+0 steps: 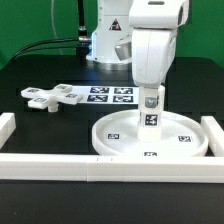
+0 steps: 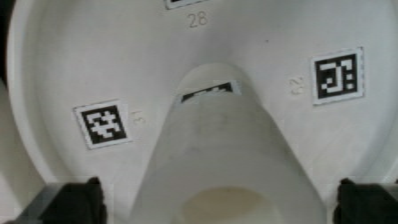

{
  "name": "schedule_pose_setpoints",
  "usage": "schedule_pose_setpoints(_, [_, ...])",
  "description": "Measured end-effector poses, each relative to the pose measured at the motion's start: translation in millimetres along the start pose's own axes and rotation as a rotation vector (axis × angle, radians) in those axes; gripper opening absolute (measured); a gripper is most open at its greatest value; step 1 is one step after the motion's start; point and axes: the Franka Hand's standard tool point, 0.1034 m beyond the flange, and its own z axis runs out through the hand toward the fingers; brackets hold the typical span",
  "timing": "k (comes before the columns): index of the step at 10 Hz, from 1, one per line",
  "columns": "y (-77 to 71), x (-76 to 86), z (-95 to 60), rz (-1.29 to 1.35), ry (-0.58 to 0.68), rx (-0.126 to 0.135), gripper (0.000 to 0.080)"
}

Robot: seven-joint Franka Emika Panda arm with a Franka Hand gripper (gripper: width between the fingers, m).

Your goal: Assemble round table

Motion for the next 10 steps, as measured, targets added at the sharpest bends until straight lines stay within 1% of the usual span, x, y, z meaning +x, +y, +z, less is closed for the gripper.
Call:
schedule_pose_setpoints(3, [1.0,-4.7,0.2,-0.165,-0.014,-0.003,0.0649])
schedule_pose_setpoints(4, [1.1,-5.8,0.3,-0.171,-0.014,-0.002,0.0649])
schedule_pose_setpoints(6, [1.2,-6.1,0.4,-0.163,-0.014,-0.002,0.0405])
schedule_pose_setpoints(10, [1.0,-6.4,0.6,-0.124,-0.014,-0.002,0.0407])
